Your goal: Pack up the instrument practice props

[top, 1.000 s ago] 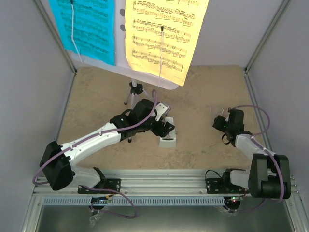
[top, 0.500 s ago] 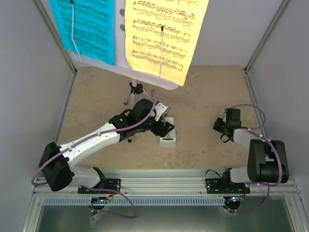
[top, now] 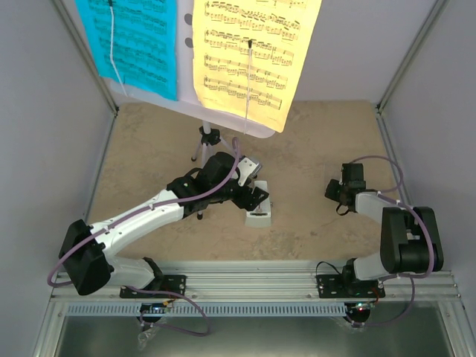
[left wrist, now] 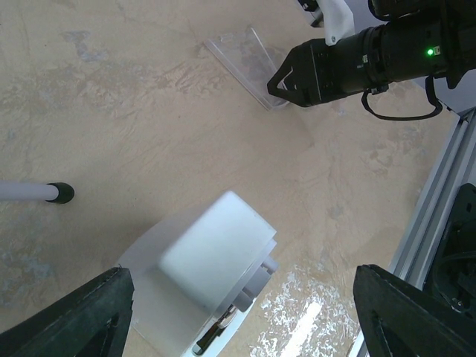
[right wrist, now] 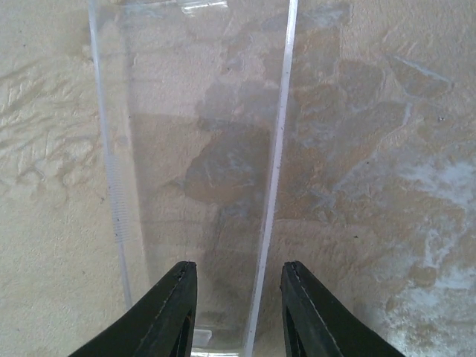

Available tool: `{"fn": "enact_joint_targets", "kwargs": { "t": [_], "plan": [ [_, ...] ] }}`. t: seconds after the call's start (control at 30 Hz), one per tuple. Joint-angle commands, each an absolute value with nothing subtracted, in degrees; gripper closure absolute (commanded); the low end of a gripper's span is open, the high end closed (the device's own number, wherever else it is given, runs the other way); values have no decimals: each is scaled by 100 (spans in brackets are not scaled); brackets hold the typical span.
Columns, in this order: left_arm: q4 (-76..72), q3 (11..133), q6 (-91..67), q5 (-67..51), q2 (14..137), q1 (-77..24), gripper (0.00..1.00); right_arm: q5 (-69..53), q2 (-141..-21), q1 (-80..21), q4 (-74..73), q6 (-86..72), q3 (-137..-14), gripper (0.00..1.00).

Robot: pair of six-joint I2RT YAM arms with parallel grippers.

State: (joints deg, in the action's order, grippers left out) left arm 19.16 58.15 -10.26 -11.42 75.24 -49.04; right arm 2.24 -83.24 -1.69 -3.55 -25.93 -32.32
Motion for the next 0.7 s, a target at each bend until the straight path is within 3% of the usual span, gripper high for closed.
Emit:
{"fn": "enact_joint_targets", "kwargs": {
  "t": [0.0,0.2,0.27,0.4,0.67],
  "plan": [
    [1909,5924,-943,-1154,7401,-4939,16,421,-8364,-183,-495,-2621,-3340,66],
    [1880,5914,-945,-1244,7400,-4939,17,397,-8525,-183,-523,-2616,-3420,69],
    [1873,5908,-941,-1247,7392,-4939,17,379,-8594,-183,-504,-2645,-3436,76],
    [1876,5906,-941,-1215,7416,-4939,17,363,-8681,-189,-457,-2684,-3445,78],
    [1894,5915,-924,-1150,7389,-4939,16,496,-8521,-181,-436,-2790,-3351,96]
  ]
}}
